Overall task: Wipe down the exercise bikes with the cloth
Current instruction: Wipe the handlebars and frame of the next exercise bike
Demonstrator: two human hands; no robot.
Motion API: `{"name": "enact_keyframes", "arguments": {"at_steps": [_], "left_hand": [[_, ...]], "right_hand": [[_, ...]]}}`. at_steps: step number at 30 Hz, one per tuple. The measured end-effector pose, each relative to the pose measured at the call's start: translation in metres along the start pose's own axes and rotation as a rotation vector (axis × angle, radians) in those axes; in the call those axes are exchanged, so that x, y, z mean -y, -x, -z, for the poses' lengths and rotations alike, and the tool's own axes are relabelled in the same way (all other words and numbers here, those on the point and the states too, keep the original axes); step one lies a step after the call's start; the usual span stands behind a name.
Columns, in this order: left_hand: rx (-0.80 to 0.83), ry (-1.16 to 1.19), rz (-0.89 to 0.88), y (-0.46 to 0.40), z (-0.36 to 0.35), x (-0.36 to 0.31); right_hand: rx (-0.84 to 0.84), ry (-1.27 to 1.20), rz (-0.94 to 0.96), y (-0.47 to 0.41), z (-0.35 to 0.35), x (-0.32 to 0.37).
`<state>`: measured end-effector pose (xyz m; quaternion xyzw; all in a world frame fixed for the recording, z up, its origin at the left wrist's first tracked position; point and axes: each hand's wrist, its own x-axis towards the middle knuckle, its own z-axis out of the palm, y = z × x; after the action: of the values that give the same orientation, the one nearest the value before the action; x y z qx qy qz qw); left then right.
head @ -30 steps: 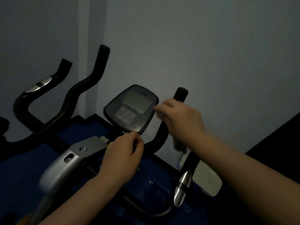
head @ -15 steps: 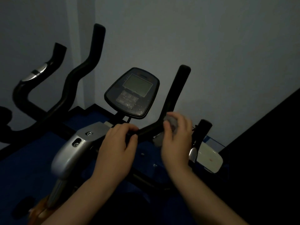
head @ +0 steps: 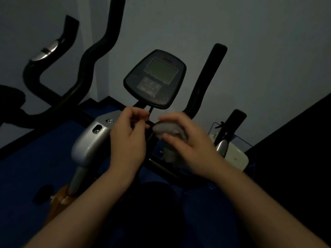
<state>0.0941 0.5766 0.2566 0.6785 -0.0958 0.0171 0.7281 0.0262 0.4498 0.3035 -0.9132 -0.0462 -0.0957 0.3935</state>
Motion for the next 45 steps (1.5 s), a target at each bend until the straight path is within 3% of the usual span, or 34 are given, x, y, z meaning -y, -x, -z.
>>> {"name": "enact_keyframes", "arguments": {"at_steps": [2,4,6,10,14,16,20,23,27,30,35,39,42,45], "left_hand": [[0.011,0.011,0.033,0.012,0.004,-0.001],[0.043,-0.030,0.049,0.029,0.012,-0.003],[0.098,-0.112,0.068,0.047,0.022,-0.007],[0.134,-0.419,0.009,0.082,0.028,-0.011],[-0.141,-0.593,-0.104,0.101,0.012,-0.003],[-0.249,-0.542,-0.086,0.103,0.009,0.001],[-0.369,-0.435,-0.010,0.103,0.008,0.006],[-0.425,-0.418,0.024,0.103,0.004,0.005],[-0.440,-0.411,0.031,0.103,0.004,0.005],[-0.431,-0.418,0.037,0.103,0.004,0.005],[-0.403,-0.364,0.031,0.102,0.007,0.008],[-0.335,-0.220,0.027,0.102,0.023,0.009],[-0.420,-0.238,-0.016,0.084,0.048,0.015],[-0.489,-0.347,-0.071,0.057,0.068,0.019]], "right_hand": [[0.228,0.068,-0.058,0.010,0.034,0.000],[0.440,0.296,-0.102,0.029,0.055,-0.007],[0.491,0.447,-0.090,0.049,0.058,-0.015],[0.270,0.464,0.052,0.073,0.031,-0.023],[0.041,0.354,0.048,0.048,-0.011,-0.025],[0.092,0.332,0.011,0.038,-0.014,-0.026],[0.246,0.375,0.142,0.060,0.019,-0.026],[0.193,0.390,0.105,0.040,0.004,-0.022],[0.105,0.506,0.081,0.024,-0.030,-0.014],[0.144,0.441,0.113,0.046,-0.008,-0.020],[0.034,0.412,0.022,0.031,-0.033,-0.016],[0.223,0.170,-0.056,0.024,-0.001,-0.019],[0.166,-0.005,0.073,0.003,0.024,0.009],[0.087,0.103,0.207,-0.034,0.001,0.028]]}}
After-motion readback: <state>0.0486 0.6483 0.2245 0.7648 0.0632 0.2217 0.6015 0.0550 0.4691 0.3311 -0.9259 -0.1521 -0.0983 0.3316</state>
